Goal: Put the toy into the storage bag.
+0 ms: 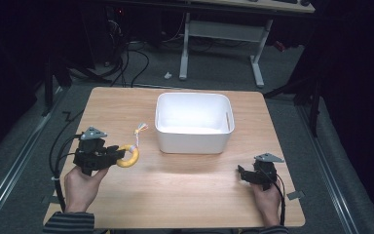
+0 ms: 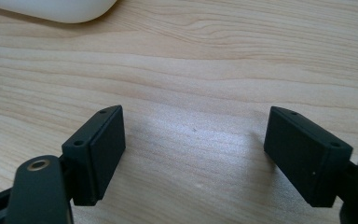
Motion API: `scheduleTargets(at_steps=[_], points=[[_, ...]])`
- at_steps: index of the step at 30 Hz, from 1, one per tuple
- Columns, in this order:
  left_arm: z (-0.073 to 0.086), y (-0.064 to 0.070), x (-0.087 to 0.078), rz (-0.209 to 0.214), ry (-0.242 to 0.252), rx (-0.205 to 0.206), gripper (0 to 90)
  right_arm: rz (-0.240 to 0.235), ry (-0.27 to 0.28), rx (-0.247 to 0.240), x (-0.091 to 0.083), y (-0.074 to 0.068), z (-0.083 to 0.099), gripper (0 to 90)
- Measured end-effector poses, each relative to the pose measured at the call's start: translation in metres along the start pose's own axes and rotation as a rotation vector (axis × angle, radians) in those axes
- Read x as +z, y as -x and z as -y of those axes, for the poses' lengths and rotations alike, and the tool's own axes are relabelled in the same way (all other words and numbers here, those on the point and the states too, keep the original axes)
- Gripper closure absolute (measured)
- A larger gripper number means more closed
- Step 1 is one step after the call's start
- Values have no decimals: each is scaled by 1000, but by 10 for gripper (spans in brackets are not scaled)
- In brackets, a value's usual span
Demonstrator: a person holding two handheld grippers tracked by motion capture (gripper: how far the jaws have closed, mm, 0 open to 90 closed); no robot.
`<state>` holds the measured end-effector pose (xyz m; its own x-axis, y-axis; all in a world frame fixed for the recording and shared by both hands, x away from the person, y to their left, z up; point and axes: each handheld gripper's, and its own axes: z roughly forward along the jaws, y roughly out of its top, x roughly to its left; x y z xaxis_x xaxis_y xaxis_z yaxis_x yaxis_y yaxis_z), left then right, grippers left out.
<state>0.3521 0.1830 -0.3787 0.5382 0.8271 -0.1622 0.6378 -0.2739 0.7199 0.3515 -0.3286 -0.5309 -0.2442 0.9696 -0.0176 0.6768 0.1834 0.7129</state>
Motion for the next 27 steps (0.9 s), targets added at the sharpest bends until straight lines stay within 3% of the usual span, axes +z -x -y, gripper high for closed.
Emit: scheduleTargets(at_steps=[13,27], points=[[-22,6,-2,32,22,20,680,-1,0,-4,0,0,0,205],[-46,16,10,45,2,80,711,-3,-1,-5,0,0,0,205]])
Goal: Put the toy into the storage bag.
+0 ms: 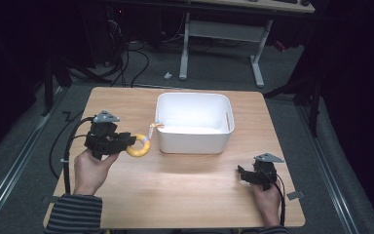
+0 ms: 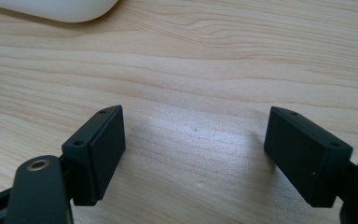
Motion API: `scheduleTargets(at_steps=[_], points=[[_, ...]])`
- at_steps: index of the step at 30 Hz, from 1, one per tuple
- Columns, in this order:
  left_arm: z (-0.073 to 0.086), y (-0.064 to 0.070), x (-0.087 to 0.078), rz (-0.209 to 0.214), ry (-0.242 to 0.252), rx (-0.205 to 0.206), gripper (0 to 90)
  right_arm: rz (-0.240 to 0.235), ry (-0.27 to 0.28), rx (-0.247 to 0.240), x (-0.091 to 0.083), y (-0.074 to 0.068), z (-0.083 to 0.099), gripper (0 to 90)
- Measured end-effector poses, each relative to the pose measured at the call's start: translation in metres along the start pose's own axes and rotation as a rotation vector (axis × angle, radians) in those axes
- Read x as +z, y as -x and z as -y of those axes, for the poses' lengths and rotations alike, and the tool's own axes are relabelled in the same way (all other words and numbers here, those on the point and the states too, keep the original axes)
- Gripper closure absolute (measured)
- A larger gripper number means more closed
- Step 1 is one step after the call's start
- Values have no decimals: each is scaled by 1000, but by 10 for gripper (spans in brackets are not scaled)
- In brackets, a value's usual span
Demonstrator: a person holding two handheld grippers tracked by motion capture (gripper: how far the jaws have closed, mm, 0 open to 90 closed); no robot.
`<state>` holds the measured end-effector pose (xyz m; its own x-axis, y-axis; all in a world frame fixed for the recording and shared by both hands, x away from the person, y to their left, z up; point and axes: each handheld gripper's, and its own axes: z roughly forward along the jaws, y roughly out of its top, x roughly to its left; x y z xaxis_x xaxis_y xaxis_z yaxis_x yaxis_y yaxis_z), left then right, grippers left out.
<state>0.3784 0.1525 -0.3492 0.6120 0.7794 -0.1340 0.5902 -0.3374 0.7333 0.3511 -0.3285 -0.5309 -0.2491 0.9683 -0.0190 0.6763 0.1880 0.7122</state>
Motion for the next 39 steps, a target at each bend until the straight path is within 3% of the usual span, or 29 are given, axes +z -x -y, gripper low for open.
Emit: scheduleTargets(at_steps=[22,39], points=[[-43,18,22,39,-7,66,712,-2,0,-2,0,0,0,205],[-67,22,51,75,-5,61,711,-3,-1,-4,0,0,0,205]])
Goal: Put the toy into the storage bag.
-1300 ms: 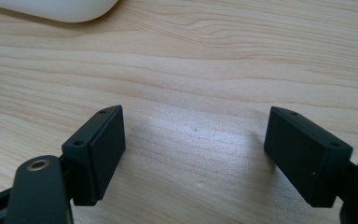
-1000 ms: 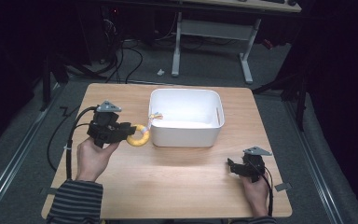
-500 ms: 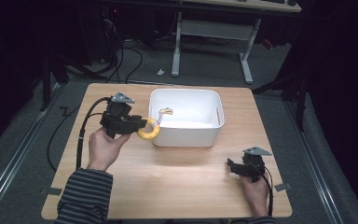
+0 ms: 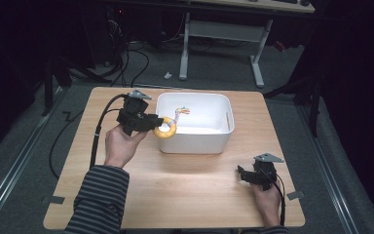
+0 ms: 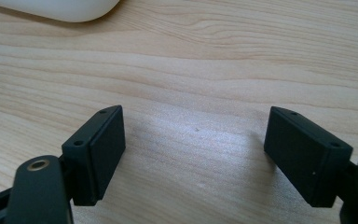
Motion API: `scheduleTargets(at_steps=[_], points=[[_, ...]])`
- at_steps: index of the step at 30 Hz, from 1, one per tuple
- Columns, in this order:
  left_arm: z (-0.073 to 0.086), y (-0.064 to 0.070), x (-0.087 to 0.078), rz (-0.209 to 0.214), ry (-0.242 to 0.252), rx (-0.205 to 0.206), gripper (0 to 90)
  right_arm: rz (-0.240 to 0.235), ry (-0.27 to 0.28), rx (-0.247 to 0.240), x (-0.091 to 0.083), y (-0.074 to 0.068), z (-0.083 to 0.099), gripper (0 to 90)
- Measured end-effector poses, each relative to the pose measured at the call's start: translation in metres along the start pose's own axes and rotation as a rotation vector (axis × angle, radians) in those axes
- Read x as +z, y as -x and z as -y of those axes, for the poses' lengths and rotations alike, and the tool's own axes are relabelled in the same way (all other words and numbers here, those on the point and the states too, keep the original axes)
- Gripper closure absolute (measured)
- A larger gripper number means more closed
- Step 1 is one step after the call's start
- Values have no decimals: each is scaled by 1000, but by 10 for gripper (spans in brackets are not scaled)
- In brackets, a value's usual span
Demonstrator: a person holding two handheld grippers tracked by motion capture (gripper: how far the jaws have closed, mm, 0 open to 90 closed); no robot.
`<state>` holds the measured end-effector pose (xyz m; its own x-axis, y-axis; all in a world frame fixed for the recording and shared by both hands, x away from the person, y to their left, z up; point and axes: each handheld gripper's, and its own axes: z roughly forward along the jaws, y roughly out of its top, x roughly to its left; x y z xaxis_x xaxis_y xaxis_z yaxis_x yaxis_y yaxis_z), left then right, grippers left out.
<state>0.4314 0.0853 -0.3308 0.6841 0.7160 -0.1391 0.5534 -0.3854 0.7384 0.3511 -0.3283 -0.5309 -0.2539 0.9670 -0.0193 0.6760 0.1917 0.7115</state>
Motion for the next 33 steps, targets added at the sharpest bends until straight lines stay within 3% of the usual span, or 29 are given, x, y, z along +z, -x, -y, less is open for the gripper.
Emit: scheduleTargets(at_steps=[33], points=[[-24,-3,51,7,-3,-16,711,-2,-1,0,0,0,0,205]])
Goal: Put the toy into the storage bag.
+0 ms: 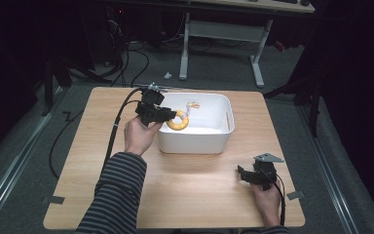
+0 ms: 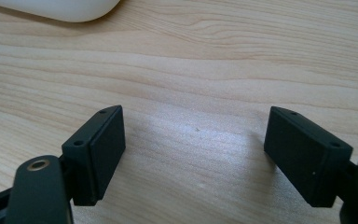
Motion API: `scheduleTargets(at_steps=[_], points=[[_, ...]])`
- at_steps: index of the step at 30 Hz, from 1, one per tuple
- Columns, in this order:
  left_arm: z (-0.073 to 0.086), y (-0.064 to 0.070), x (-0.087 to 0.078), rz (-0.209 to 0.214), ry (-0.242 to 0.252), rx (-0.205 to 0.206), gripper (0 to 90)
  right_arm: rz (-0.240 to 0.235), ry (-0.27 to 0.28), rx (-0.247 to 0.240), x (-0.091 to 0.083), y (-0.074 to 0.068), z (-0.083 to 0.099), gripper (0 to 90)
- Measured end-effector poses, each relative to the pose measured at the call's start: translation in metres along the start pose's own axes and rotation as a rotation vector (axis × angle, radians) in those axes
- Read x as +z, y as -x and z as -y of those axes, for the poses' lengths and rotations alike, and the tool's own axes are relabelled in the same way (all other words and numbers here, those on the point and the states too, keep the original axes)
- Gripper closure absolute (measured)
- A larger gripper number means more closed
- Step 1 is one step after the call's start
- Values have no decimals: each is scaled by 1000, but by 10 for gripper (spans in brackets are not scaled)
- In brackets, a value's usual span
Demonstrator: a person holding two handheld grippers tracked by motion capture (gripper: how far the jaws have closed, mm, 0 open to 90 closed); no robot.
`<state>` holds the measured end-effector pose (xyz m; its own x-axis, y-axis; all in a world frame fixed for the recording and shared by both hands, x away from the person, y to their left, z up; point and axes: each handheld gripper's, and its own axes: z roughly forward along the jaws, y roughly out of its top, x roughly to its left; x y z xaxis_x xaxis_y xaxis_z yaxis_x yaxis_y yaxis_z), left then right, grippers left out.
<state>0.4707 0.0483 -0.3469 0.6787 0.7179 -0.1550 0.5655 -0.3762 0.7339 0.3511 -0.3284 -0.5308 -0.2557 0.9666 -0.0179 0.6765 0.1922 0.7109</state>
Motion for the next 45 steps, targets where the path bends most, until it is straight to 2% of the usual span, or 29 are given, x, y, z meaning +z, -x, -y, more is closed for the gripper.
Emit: scheduleTargets(at_steps=[19,34,45], points=[[-3,3,37,11,-40,-15,711,-2,2,-4,0,0,0,206],[-5,4,51,1,-76,-17,711,-6,1,-5,0,-1,0,206],[-5,9,60,-1,-112,3,710,-8,2,-8,0,-1,0,207]])
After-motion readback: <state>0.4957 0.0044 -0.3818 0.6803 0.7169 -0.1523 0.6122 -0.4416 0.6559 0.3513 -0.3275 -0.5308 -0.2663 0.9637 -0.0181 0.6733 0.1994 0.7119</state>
